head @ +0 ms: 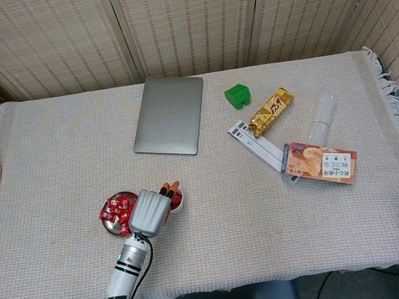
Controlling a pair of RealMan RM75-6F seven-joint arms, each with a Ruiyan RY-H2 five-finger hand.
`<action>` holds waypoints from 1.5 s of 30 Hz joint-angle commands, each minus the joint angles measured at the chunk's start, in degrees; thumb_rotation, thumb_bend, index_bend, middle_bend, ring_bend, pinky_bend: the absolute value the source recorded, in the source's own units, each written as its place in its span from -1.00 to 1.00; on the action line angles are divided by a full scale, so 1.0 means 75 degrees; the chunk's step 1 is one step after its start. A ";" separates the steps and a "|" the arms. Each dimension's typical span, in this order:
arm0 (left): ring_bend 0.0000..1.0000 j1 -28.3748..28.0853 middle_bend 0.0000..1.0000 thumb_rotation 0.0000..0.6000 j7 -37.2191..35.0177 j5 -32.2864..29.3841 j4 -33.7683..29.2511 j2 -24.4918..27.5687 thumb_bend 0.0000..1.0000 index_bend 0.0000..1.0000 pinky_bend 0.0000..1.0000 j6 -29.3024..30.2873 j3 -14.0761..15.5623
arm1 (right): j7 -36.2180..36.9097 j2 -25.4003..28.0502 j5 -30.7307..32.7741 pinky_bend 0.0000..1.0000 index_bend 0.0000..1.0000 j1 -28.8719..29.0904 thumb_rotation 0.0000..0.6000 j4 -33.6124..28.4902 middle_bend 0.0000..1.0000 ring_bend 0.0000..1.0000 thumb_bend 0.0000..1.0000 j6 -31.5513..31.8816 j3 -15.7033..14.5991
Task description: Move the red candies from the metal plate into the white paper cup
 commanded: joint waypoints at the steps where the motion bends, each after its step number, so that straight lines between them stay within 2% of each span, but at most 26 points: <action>1: 0.54 0.0026 -0.44 1.00 -0.0058 0.0008 -0.0085 0.0069 -0.10 -0.71 1.00 0.0027 0.0029 | 0.0009 0.0002 0.0008 -1.00 -1.00 -0.0004 1.00 0.0011 -1.00 -1.00 -0.88 -0.0003 -0.0002; 6: 0.46 0.0125 -0.80 1.00 -0.0278 -0.0350 -0.0902 0.0624 -0.11 -0.97 1.00 -0.0325 0.0162 | 0.0004 -0.0003 -0.0017 -1.00 -1.00 -0.0016 1.00 0.0004 -1.00 -1.00 -0.88 0.0030 -0.0003; 10: 0.44 0.0079 -0.97 1.00 -0.0101 -0.0558 -0.1325 0.0971 -0.15 -1.00 1.00 -0.0528 0.0253 | -0.0013 -0.0007 -0.0031 -1.00 -1.00 0.0007 1.00 -0.0003 -1.00 -1.00 -0.88 -0.0011 -0.0008; 13: 0.43 -0.0019 -1.00 1.00 -0.0031 -0.0922 -0.1496 0.1097 -0.15 -1.00 1.00 -0.0755 0.0213 | -0.0021 -0.0007 -0.0042 -1.00 -1.00 0.0021 1.00 -0.0010 -1.00 -1.00 -0.88 -0.0033 -0.0012; 18: 0.39 -0.0285 -1.00 1.00 -0.0005 -0.1499 -0.1294 0.1027 -0.16 -1.00 1.00 -0.1087 0.0059 | -0.0028 -0.0006 -0.0018 -1.00 -1.00 0.0015 1.00 -0.0012 -1.00 -1.00 -0.88 -0.0025 -0.0002; 23: 0.38 -0.0457 -1.00 1.00 -0.0355 -0.1465 -0.1002 0.0819 -0.16 -1.00 1.00 -0.1181 0.0015 | -0.0040 -0.0001 0.0053 -1.00 -1.00 0.0025 1.00 -0.0025 -1.00 -1.00 -0.88 -0.0078 0.0008; 28: 0.39 -0.0567 -0.89 1.00 -0.0471 -0.1456 -0.0737 0.0691 -0.16 -1.00 1.00 -0.1163 0.0024 | -0.0034 0.0010 0.0083 -1.00 -1.00 0.0037 1.00 -0.0031 -1.00 -1.00 -0.88 -0.0109 0.0016; 32: 0.39 -0.0615 -0.66 1.00 -0.0564 -0.1513 -0.0585 0.0651 -0.17 -1.00 1.00 -0.1203 0.0075 | -0.0030 0.0010 0.0107 -1.00 -1.00 0.0039 1.00 -0.0037 -1.00 -1.00 -0.88 -0.0117 0.0025; 38: 0.40 -0.0624 -0.34 1.00 -0.0996 -0.1156 -0.0357 0.0522 -0.17 -0.94 1.00 -0.1021 0.0098 | -0.0041 0.0009 0.0131 -1.00 -1.00 0.0052 1.00 -0.0045 -1.00 -1.00 -0.88 -0.0156 0.0027; 45: 0.42 -0.0720 -0.28 1.00 -0.1335 -0.0844 0.0120 0.0383 -0.17 -0.85 1.00 -0.0845 -0.0047 | 0.0003 0.0027 0.0209 -1.00 -1.00 0.0047 1.00 -0.0049 -1.00 -1.00 -0.88 -0.0159 0.0056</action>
